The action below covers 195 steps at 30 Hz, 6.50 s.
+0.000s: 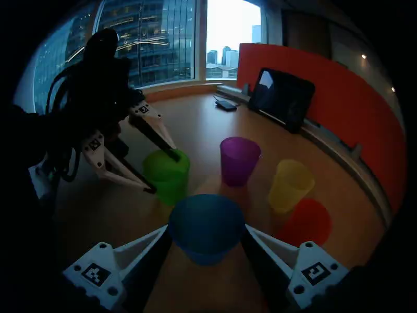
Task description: Pour water
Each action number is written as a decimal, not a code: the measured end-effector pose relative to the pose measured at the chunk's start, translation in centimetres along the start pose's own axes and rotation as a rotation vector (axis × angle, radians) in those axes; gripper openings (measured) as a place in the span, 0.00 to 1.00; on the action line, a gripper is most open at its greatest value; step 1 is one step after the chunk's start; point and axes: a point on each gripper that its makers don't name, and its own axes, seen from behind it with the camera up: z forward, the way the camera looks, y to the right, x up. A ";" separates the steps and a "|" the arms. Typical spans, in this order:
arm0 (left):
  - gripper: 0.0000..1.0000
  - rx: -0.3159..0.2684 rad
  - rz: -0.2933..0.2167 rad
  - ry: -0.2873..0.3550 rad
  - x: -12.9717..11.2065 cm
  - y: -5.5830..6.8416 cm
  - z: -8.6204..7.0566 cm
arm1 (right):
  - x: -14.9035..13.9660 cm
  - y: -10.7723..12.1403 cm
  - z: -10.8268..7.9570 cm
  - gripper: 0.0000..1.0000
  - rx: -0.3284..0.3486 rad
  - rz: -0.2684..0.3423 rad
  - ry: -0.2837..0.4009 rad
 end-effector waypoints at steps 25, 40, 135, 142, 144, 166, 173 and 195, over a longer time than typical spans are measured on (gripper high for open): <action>0.92 -0.001 -0.008 0.001 -0.2 -0.1 -0.2 | -0.7 -0.7 1.1 0.98 0.008 0.032 -0.004; 0.98 0.019 -0.035 -0.011 -1.1 -0.1 -2.7 | -2.1 -1.3 -1.9 1.00 -0.024 0.052 -0.009; 0.98 0.921 -0.240 0.532 1.2 -8.9 -18.5 | -1.0 9.4 -23.9 0.99 -1.016 0.335 0.667; 0.98 0.927 -0.260 0.534 -0.2 -9.2 -18.1 | -0.8 9.2 -24.2 0.99 -1.021 0.336 0.669; 0.98 0.925 -0.264 0.535 -0.5 -9.3 -18.0 | -0.8 9.1 -24.3 0.99 -1.022 0.336 0.670; 0.98 0.897 -0.279 0.541 -1.3 -9.7 -16.9 | 0.4 8.3 -24.6 0.99 -1.026 0.320 0.677; 0.98 0.884 -0.292 0.529 -1.6 -9.8 -16.5 | 0.6 8.4 -24.3 0.99 -1.022 0.317 0.677; 0.98 0.870 -0.289 0.527 -1.6 -9.7 -16.2 | 0.7 8.5 -24.7 0.99 -1.025 0.315 0.686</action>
